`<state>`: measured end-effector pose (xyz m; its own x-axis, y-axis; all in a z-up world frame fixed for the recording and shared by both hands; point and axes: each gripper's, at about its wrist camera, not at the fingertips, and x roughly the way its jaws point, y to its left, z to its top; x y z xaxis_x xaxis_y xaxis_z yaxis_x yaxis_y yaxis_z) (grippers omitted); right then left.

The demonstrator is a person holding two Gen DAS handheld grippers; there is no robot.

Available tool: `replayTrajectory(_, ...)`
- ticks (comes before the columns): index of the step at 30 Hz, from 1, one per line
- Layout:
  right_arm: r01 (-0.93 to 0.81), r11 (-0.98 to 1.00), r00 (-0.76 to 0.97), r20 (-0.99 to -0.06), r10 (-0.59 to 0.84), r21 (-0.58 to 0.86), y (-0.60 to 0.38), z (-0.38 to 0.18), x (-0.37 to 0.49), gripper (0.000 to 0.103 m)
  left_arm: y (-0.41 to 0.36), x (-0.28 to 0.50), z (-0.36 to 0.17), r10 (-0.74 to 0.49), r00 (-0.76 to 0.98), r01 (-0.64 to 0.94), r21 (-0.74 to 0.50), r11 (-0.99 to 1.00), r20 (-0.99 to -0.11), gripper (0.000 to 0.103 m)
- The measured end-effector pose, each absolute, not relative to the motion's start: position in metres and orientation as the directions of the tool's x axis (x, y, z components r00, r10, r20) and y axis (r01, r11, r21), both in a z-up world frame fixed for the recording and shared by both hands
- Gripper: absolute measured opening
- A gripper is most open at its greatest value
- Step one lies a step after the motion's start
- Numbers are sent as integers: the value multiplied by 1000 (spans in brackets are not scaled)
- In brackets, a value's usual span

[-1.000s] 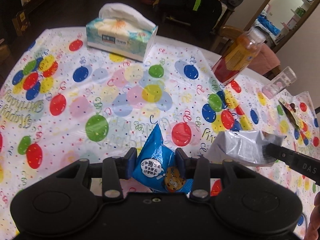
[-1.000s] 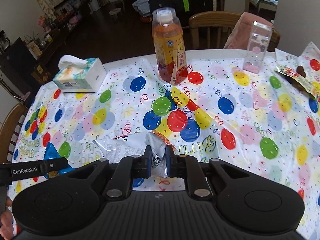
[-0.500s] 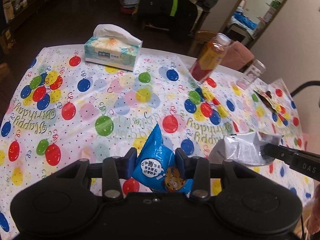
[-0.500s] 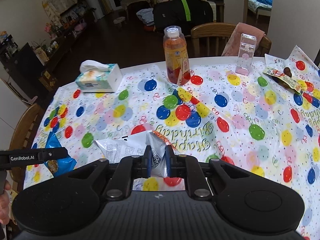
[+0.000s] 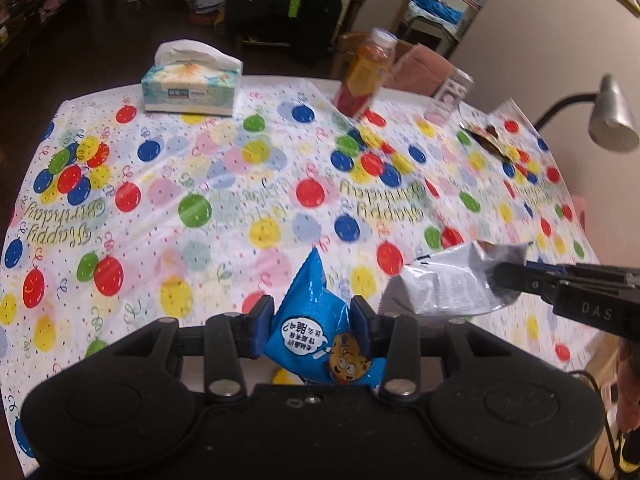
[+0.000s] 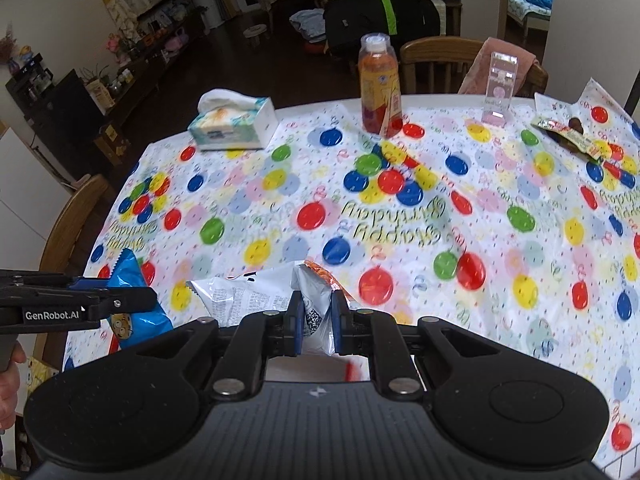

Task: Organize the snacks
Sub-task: 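Lift the blue packet and white wrapper and carry both over the white box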

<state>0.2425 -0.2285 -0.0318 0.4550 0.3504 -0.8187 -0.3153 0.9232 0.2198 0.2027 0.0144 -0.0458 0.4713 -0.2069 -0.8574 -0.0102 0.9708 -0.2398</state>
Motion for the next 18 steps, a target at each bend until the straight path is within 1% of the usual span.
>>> replayTrajectory(6,-317,920,432,-828,357,231,-225,-42,215,13,10,177,-54,-202,455,38,-207,978,-868,39)
replayTrajectory(18,-313,915,385,-847,366,253,-210,-73,177,13,15,144,-82,-181,406,68,-168,983,-896,39)
